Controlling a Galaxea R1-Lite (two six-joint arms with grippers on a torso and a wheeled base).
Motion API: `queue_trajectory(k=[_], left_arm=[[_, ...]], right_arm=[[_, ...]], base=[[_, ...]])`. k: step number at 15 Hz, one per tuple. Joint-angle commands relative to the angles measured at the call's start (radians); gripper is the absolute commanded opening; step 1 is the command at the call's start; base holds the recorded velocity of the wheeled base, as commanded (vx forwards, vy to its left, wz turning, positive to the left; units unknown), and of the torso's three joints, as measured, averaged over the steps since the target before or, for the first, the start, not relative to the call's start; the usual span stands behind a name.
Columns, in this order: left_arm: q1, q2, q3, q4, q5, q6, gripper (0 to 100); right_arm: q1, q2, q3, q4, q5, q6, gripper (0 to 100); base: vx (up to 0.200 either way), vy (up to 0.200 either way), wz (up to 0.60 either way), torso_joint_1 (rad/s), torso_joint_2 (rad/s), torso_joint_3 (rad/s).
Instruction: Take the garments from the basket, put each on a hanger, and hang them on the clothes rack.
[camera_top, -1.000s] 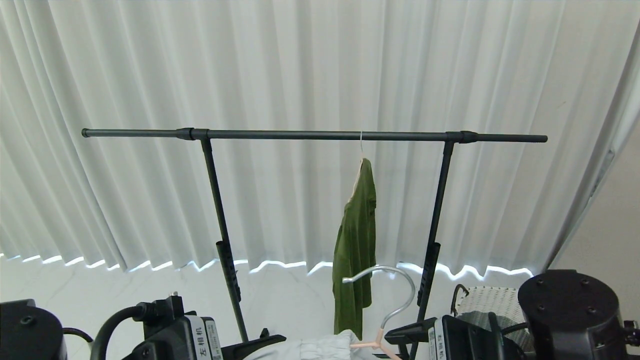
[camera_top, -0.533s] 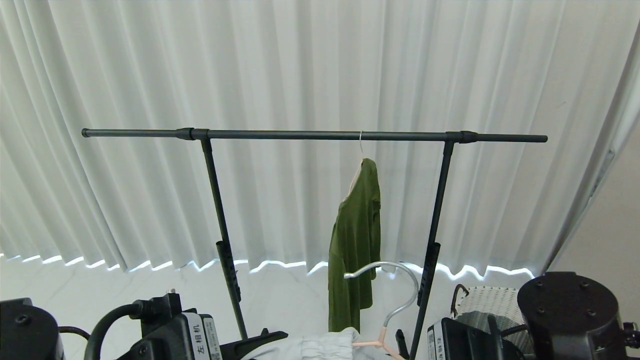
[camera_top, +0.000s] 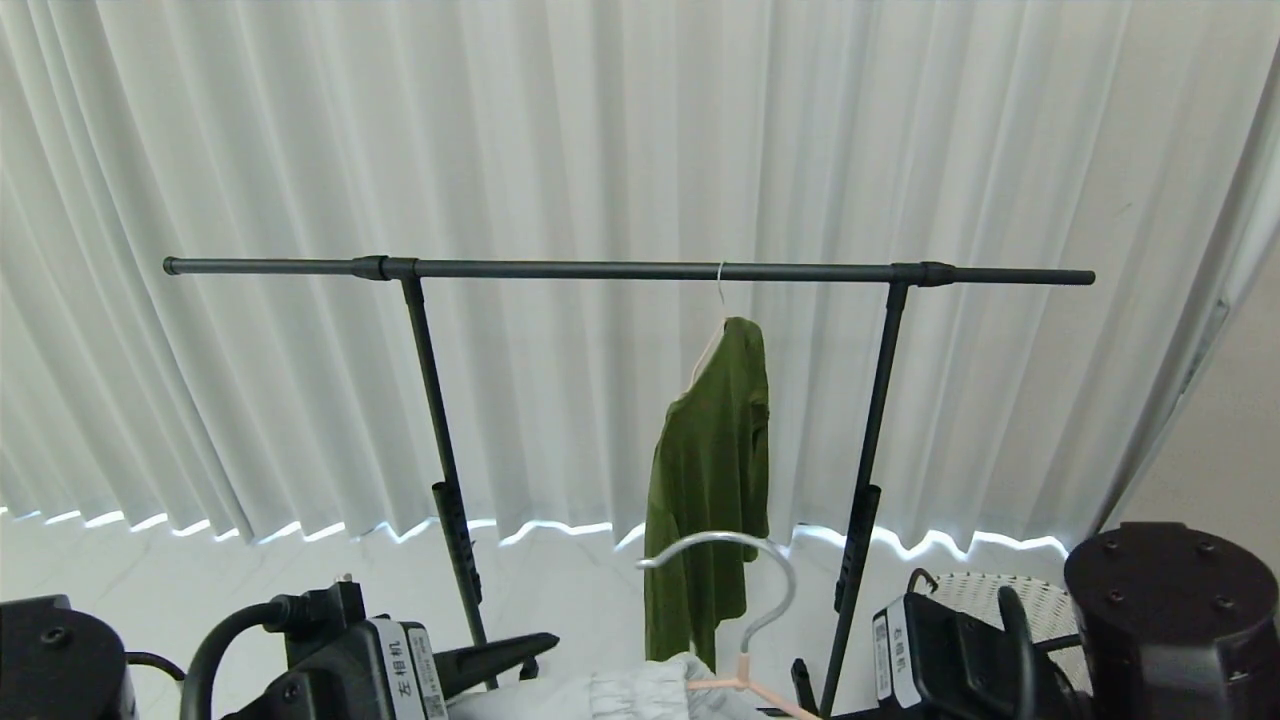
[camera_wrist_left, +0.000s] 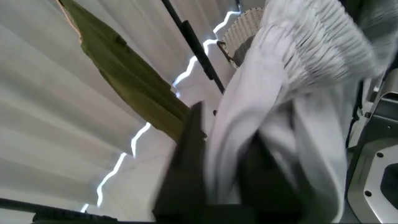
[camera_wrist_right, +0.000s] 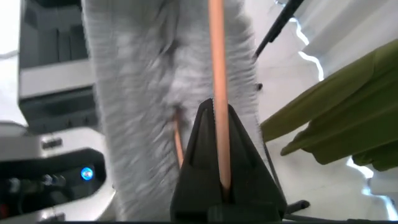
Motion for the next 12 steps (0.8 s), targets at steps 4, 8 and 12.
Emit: queue_trajectory(k=[4,8,12], left_arm=[[0.12,0.004,0.029,0.001,-0.001,-0.007,100],[0.168,-0.002,0.037,0.001,-0.004,-0.013,100],[0.159,-0.036,0.037,0.001,-0.012,-0.134,100]], right_arm=[[0.014,-0.071,-0.036,-0.004,-0.005,0.158,0],[0.008,-0.099,-0.04,-0.008,-0.028,0.228,0],[0.007,-0.076,-0.109,-0.013,-0.078,0.287,0]], base=[[0.0,0.0,0.0,0.0,0.0,0.0],[0.0,0.0,0.0,0.0,0.0,0.0],[0.0,0.0,0.0,0.0,0.0,0.0]])
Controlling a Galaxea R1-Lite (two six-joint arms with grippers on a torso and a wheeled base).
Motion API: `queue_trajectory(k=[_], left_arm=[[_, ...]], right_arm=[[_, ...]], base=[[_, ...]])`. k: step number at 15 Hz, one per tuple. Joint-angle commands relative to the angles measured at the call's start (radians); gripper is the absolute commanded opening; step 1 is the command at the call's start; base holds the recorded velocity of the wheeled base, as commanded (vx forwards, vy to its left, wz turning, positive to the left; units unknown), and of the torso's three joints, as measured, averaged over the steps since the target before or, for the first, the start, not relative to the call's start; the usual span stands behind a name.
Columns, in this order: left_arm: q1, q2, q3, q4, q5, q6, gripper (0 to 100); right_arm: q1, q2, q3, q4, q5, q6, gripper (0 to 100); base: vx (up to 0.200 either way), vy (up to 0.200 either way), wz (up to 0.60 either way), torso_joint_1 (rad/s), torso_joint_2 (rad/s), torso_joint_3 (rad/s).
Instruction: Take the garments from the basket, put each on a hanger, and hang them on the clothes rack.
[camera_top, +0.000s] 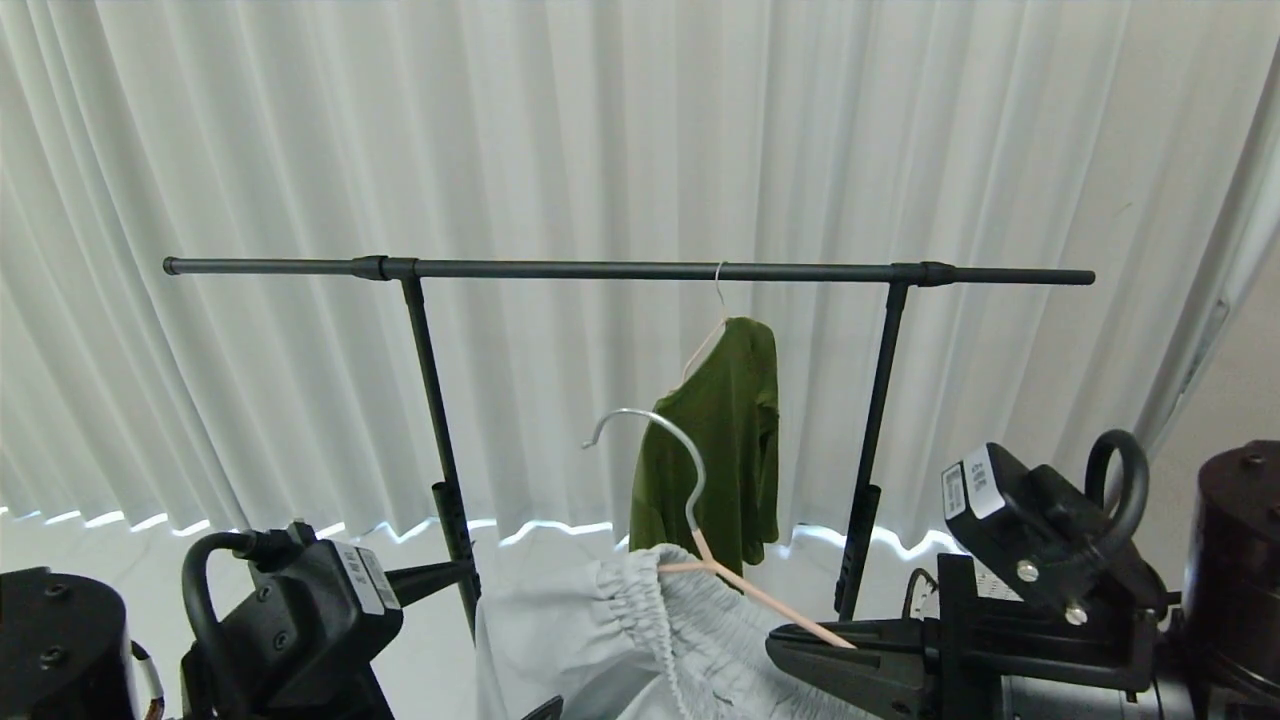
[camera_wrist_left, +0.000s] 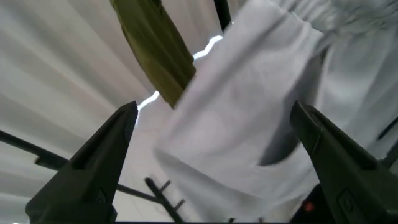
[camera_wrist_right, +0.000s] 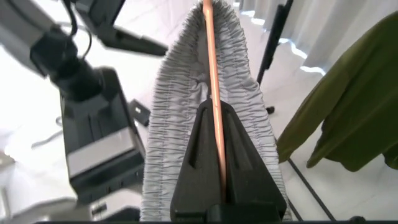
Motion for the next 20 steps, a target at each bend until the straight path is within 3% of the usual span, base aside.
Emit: queue_trajectory(k=[1,4,8,14,17,18,20], left_arm=[[0.0,-0.025,-0.013,0.0,-0.019,-0.03,100],[-0.02,-0.074,-0.052,0.0,-0.102,-0.129,100],[-0.102,-0.045,-0.053,0.001,-0.103,-0.122,100],[-0.071,0.096,-0.122,0.0,-0.087,-0.169,100],[-0.06,0.116,-0.135,0.0,-0.041,-0.254,100],[-0.05,0.138,-0.131,0.001,0.007,-0.293,100],[-0.043,0.184,-0.13,0.001,0.102,-0.296,100]], right_arm=[[-0.009,0.015,-0.021,-0.001,-0.001,0.0,0],[-0.012,0.04,-0.033,-0.015,-0.001,-0.001,0],[-0.01,0.146,-0.09,-0.081,-0.06,-0.006,0],[-0.006,0.233,-0.139,-0.11,-0.082,-0.041,0],[-0.006,0.251,-0.14,-0.11,-0.083,-0.066,0],[-0.004,0.254,-0.14,-0.111,-0.082,-0.075,0],[-0.003,0.256,-0.14,-0.111,-0.082,-0.08,0]], base=[[0.0,0.0,0.0,0.0,0.0,0.0],[0.0,0.0,0.0,0.0,0.0,0.0],[0.0,0.0,0.0,0.0,0.0,0.0],[0.0,0.0,0.0,0.0,0.0,0.0],[0.0,0.0,0.0,0.0,0.0,0.0],[0.0,0.0,0.0,0.0,0.0,0.0],[0.0,0.0,0.0,0.0,0.0,0.0]])
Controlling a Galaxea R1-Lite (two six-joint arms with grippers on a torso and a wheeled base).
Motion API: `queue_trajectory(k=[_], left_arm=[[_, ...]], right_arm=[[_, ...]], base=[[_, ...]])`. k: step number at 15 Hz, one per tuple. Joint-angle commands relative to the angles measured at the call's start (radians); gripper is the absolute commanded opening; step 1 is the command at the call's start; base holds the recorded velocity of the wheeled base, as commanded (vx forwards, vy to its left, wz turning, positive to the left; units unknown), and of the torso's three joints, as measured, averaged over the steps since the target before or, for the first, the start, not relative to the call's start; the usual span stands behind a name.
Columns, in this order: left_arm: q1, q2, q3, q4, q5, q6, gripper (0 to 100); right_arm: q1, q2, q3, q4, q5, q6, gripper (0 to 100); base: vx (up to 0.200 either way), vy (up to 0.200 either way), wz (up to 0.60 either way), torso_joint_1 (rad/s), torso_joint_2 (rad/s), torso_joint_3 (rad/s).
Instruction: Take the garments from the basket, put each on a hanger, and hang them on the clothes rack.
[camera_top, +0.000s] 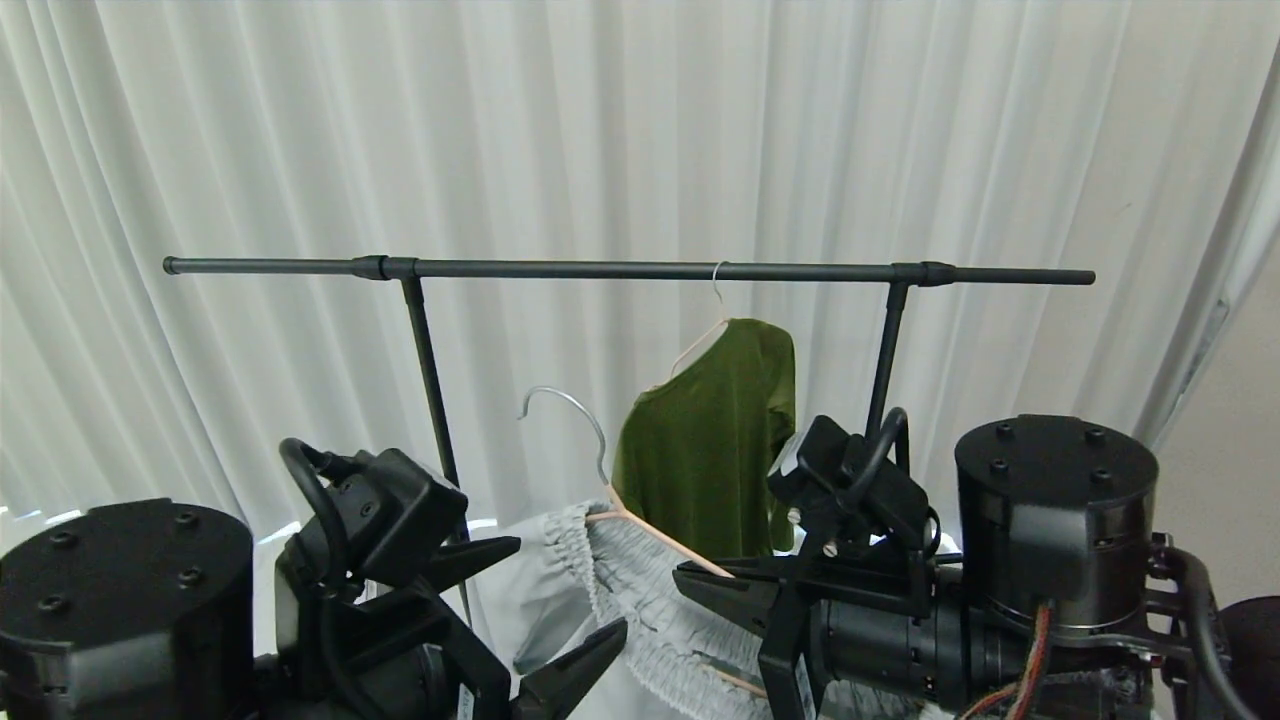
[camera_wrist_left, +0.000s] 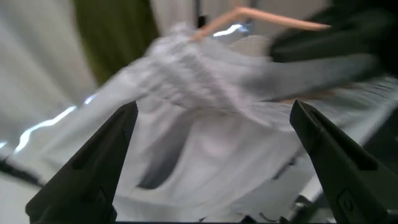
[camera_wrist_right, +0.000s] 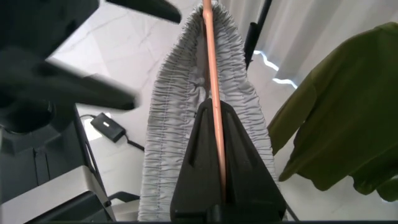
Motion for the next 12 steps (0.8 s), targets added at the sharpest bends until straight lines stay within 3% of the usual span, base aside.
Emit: queue_trajectory(k=[1,2,4,5,12], left_arm=[[0.006,0.058,0.002,0.001,0.034,-0.001,100],[0.006,0.092,-0.002,0.001,0.074,-0.001,100],[0.006,0.103,-0.002,0.001,0.075,0.0,100],[0.006,0.103,-0.001,0.001,0.077,0.0,0],[0.002,0.057,0.007,-0.001,0.077,0.0,0]], right_arm=[[0.002,0.005,-0.001,0.0,0.001,0.0,0],[0.007,0.004,-0.001,0.0,0.001,-0.005,0],[0.008,0.001,0.002,0.0,0.001,-0.005,0],[0.008,-0.001,0.002,0.001,-0.001,-0.005,0],[-0.001,-0.001,0.015,0.0,-0.004,-0.005,0]], base=[[0.0,0.0,0.0,0.0,0.0,0.0],[0.0,0.0,0.0,0.0,0.0,0.0],[0.0,0.0,0.0,0.0,0.0,0.0],[0.0,0.0,0.0,0.0,0.0,0.0],[0.0,0.0,0.0,0.0,0.0,0.0]])
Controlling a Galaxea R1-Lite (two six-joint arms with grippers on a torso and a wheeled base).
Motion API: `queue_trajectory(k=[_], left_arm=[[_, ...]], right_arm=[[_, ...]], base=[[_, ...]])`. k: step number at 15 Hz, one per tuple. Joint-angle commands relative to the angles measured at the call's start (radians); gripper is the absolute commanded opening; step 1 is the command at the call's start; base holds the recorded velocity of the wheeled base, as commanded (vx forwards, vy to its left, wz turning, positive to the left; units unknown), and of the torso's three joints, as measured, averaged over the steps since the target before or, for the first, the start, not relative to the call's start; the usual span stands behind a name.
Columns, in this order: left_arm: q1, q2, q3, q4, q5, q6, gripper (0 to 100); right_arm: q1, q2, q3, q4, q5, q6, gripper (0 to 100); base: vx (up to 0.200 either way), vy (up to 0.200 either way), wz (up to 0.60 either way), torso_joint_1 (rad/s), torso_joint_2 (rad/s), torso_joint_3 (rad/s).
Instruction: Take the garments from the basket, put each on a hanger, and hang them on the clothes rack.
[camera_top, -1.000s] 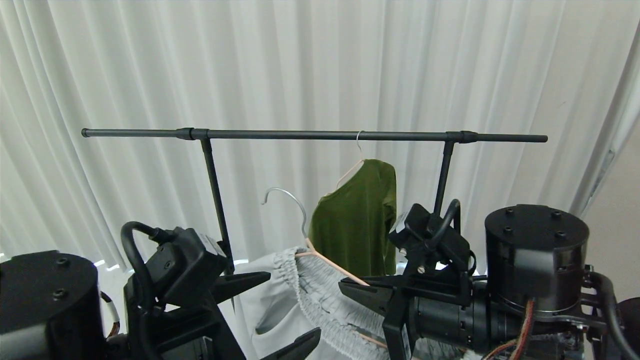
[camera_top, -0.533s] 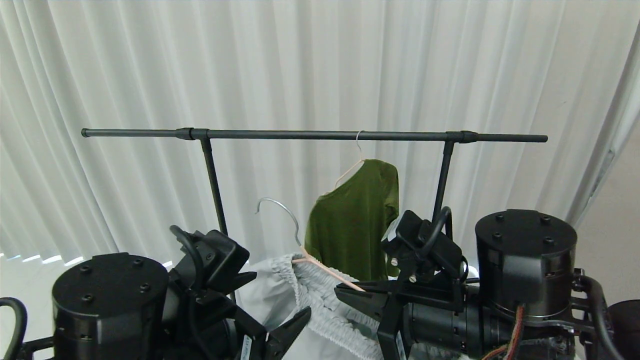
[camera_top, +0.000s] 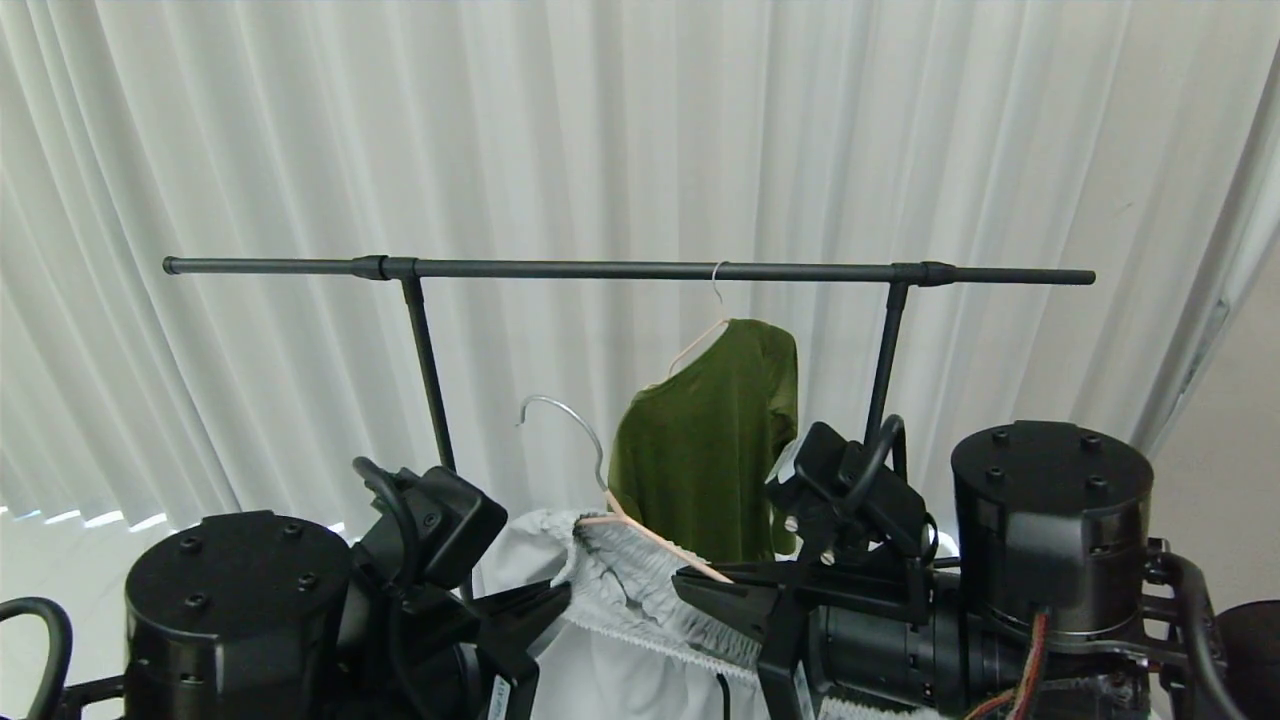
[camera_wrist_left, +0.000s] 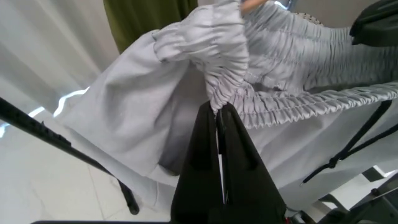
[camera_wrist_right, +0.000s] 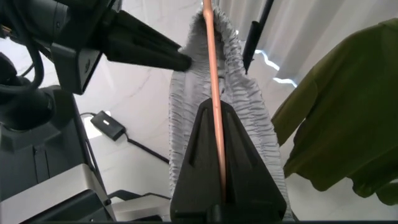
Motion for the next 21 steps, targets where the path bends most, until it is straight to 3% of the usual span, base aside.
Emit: queue_trajectory(k=[1,4,12,14,17,19,20,21], left_arm=[[0.004,-0.029,0.005,-0.001,0.001,0.0,0],[0.044,-0.058,0.02,-0.002,0.001,0.001,0],[0.143,-0.088,0.051,-0.012,-0.011,0.083,0],[0.1,-0.081,0.043,-0.052,-0.025,0.093,0],[-0.012,-0.078,0.046,-0.058,-0.051,0.168,0],[-0.031,-0.079,0.052,-0.058,-0.057,0.17,0],[-0.031,-0.081,0.06,-0.058,-0.057,0.17,100],[-0.03,-0.084,0.068,-0.058,-0.055,0.17,100]], right_arm=[[-0.003,-0.003,0.019,0.001,-0.015,0.0,0],[-0.003,-0.023,0.094,0.003,-0.054,-0.001,0],[0.005,-0.101,0.241,0.004,-0.047,-0.017,0],[0.015,-0.09,0.232,0.004,-0.045,-0.017,0],[0.022,-0.056,0.189,0.004,-0.048,-0.013,0],[0.015,-0.052,0.172,0.004,-0.051,-0.012,0],[0.005,-0.053,0.172,0.004,-0.053,-0.01,0],[-0.006,-0.056,0.172,0.004,-0.053,-0.01,0]], base=[[0.0,0.0,0.0,0.0,0.0,0.0],[0.0,0.0,0.0,0.0,0.0,0.0],[0.0,0.0,0.0,0.0,0.0,0.0],[0.0,0.0,0.0,0.0,0.0,0.0],[0.0,0.0,0.0,0.0,0.0,0.0],[0.0,0.0,0.0,0.0,0.0,0.0],[0.0,0.0,0.0,0.0,0.0,0.0],[0.0,0.0,0.0,0.0,0.0,0.0]])
